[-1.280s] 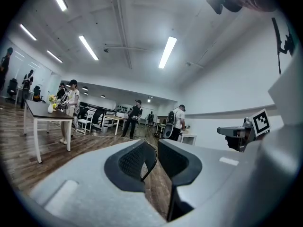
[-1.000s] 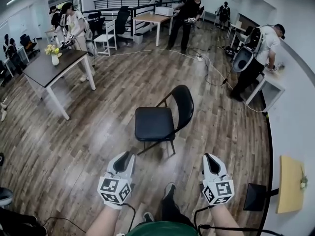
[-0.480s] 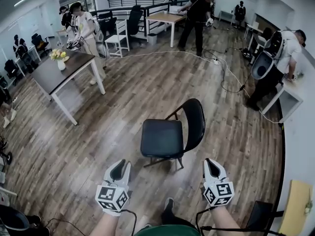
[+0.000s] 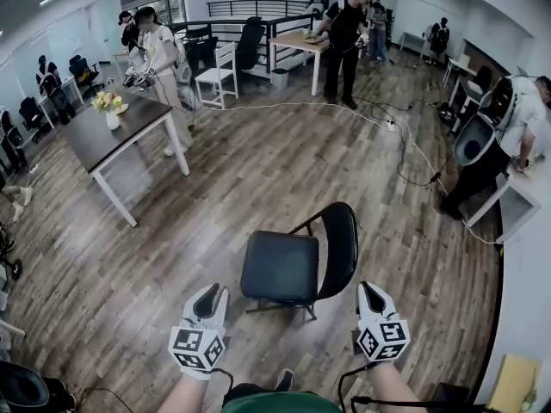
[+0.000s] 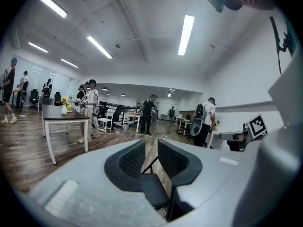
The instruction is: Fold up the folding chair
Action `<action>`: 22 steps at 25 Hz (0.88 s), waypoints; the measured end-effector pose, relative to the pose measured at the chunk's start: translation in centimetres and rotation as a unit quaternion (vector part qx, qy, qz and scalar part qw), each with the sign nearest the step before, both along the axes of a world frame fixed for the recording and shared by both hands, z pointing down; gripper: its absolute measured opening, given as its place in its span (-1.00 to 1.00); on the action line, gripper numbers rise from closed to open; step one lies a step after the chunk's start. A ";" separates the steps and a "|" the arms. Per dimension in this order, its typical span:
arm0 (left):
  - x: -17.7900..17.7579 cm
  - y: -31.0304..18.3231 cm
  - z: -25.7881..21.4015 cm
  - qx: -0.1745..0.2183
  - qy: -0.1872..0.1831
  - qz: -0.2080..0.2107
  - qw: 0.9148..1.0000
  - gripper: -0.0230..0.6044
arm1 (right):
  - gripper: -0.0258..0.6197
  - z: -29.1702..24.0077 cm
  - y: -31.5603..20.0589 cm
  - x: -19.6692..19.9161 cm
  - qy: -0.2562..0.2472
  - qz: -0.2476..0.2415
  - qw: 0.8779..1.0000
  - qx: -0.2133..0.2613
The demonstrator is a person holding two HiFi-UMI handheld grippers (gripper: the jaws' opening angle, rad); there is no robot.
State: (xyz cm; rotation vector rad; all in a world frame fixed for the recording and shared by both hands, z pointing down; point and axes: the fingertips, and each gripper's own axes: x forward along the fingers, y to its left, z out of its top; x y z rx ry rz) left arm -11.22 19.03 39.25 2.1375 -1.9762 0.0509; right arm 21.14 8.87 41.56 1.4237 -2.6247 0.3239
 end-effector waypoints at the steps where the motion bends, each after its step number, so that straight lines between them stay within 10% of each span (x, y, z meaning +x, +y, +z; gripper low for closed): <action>1: -0.2 -0.6 -0.1 0.001 -0.001 -0.002 1.000 -0.64 | -0.88 -0.1 -0.7 -0.1 -0.001 -0.001 1.000 0.001; 22: -8.9 -20.5 9.8 -0.057 0.026 0.053 0.997 -0.64 | -0.88 3.6 -15.8 -1.1 0.041 0.103 0.993 -0.044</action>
